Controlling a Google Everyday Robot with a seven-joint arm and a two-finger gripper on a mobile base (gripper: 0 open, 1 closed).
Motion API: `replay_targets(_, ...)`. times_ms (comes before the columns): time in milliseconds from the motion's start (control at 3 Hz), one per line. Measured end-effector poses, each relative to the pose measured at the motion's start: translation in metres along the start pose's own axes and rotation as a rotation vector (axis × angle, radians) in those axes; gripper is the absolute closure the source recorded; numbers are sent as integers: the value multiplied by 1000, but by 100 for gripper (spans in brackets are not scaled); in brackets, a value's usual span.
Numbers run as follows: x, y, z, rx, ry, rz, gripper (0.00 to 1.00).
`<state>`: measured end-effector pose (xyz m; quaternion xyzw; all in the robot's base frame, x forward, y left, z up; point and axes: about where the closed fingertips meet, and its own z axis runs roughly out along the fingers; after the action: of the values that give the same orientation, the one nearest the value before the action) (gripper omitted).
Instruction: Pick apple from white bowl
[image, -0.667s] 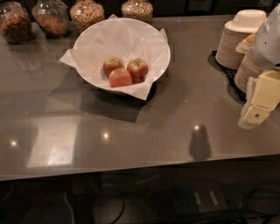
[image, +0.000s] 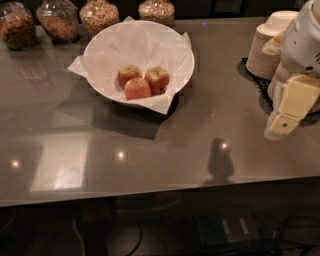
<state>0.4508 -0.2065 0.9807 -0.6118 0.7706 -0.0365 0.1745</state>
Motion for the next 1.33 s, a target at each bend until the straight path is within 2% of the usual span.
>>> replay_targets(333, -31, -24, 9, 14, -48, -52, 0)
replay_targets(667, -73, -49, 23, 25, -148, -82, 0)
replay_targets(1333, -144, -95, 48, 47, -348, -94, 0)
